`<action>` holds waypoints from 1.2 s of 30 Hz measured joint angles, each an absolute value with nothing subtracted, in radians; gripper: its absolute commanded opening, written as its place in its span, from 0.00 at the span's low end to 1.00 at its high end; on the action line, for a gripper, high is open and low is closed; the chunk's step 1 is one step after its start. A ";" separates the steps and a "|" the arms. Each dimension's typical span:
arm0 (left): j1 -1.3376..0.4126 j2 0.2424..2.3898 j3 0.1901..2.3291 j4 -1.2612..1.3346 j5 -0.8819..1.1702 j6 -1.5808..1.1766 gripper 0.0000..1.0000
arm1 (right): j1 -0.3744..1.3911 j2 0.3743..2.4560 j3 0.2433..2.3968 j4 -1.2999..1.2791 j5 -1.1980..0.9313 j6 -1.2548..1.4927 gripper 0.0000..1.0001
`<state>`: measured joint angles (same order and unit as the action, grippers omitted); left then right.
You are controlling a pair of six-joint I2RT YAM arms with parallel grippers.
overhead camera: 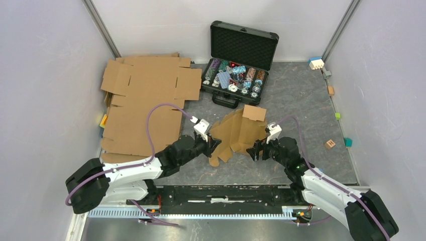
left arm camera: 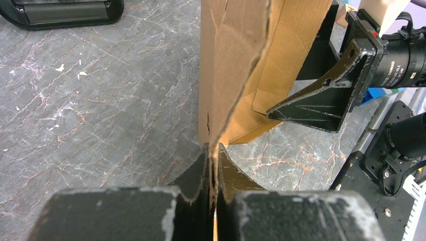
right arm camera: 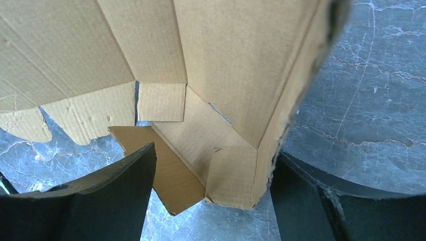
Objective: Fold the paper box
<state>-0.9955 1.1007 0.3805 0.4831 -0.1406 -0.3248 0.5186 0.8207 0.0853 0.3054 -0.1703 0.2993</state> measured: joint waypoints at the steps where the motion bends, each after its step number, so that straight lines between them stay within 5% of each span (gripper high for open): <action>1: -0.997 1.103 0.381 0.487 -0.141 -0.325 0.02 | 0.529 0.822 0.085 0.305 -0.162 0.296 0.85; 36: -1.024 1.198 0.385 0.621 -0.088 -0.403 0.02 | 0.640 0.773 0.050 0.264 0.006 0.342 0.73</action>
<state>-1.0237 1.1976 0.3855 0.6212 -0.0875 -0.4030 0.6399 0.7734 0.0502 0.2642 0.0055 0.3424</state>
